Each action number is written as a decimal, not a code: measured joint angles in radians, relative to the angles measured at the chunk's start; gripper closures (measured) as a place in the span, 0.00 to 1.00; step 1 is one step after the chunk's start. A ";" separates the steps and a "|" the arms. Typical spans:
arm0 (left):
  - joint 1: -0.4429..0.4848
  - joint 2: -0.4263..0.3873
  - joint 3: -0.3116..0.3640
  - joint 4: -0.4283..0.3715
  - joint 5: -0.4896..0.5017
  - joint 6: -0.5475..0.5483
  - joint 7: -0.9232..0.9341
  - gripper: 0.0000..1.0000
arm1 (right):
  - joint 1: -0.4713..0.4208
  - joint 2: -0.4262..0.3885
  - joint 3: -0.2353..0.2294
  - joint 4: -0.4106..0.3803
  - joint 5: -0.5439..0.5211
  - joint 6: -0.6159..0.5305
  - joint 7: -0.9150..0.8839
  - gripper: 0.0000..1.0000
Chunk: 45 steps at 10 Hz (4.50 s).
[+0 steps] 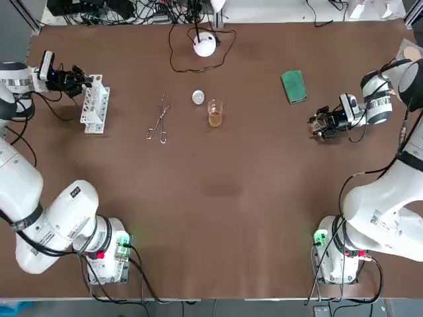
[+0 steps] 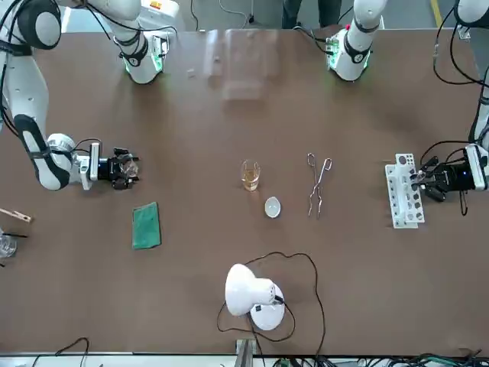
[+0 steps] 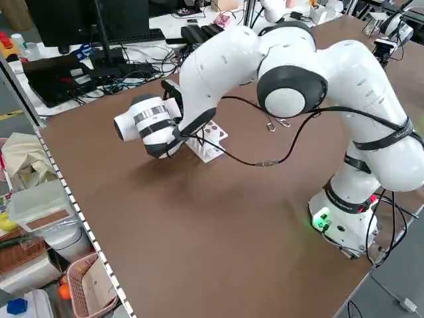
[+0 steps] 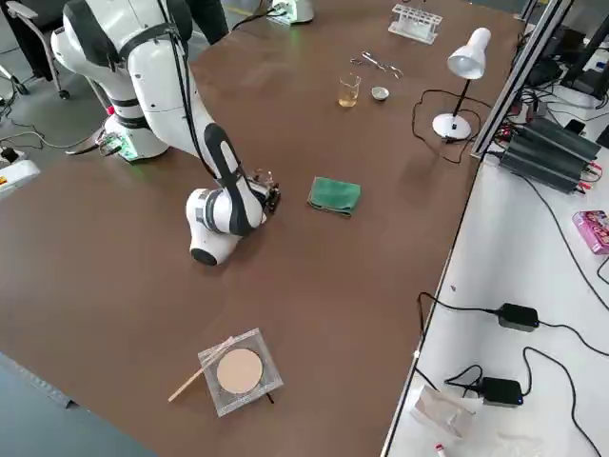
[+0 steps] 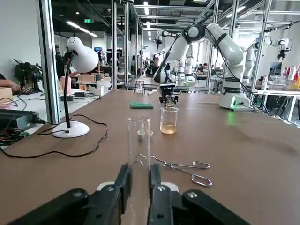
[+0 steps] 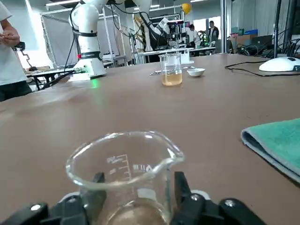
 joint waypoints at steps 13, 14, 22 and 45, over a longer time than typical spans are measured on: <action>0.013 -0.009 -0.021 0.020 -0.001 -0.055 -0.013 0.79 | 0.036 -0.001 0.007 0.012 0.061 -0.008 0.001 0.62; 0.015 -0.010 -0.023 0.023 -0.001 -0.057 -0.017 0.79 | 0.063 -0.004 0.008 0.013 0.084 -0.009 0.008 0.62; 0.025 -0.063 -0.041 0.030 -0.009 -0.079 -0.018 0.79 | 0.318 -0.062 0.006 -0.005 0.333 -0.011 0.108 0.62; -0.690 -0.282 -0.136 -0.183 -0.115 0.502 -0.345 0.79 | 0.582 -0.077 -0.014 -0.069 0.734 0.077 0.177 0.62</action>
